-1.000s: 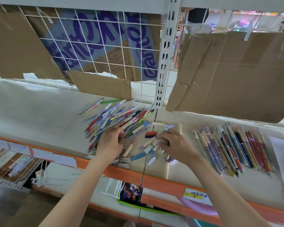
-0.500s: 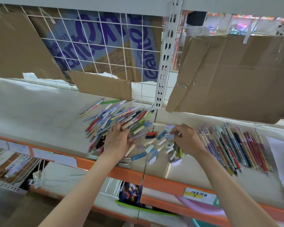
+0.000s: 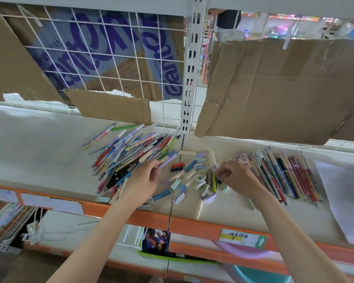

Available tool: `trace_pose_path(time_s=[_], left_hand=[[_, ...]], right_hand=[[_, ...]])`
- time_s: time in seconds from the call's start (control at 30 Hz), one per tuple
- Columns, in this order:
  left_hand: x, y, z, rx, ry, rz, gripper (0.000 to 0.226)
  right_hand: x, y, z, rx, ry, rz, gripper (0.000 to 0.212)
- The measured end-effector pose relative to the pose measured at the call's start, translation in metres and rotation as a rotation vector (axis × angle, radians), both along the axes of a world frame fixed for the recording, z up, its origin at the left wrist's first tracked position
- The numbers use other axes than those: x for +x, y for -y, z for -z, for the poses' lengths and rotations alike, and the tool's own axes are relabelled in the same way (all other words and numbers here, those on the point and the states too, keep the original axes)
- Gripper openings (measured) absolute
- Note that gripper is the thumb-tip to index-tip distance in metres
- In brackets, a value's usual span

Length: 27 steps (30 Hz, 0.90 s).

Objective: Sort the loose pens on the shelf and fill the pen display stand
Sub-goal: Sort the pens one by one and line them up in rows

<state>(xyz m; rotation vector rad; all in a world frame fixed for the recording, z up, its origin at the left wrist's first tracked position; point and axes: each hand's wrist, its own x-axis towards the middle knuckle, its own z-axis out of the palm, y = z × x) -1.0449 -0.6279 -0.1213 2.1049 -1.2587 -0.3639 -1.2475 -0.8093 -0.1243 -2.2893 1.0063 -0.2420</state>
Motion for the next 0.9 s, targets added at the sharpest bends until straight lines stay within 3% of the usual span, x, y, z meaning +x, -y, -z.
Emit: trace_pose_path(time_s=[0.13,0.23,0.4,0.53,0.7,0.8,0.9], left_hand=[[-0.012,0.001,0.000,-0.029,0.030,0.030,0.013],[-0.020,0.004,0.000,-0.025,0.022,0.064,0.014],[-0.026,0.007,0.002,-0.024,0.013,0.062,0.016],[-0.027,0.007,0.001,-0.038,0.004,0.065,0.012],[-0.028,0.003,-0.002,-0.064,-0.054,0.094,0.006],[-0.032,0.001,-0.004,-0.081,-0.100,0.111,0.008],[-0.032,0.001,-0.006,-0.085,-0.113,0.114,0.005]], right_hand=[[0.005,-0.009,0.000,0.001,0.075,-0.023,0.016],[0.001,-0.017,-0.007,-0.006,0.102,-0.163,0.023],[-0.006,-0.028,-0.004,0.015,-0.175,-0.371,0.010],[0.001,-0.032,-0.008,0.065,0.199,-0.203,0.012],[0.007,-0.031,-0.015,0.426,0.661,0.073,0.030],[0.012,-0.037,-0.016,0.614,0.836,0.197,0.018],[0.016,-0.042,-0.016,0.665,0.890,0.230,0.005]])
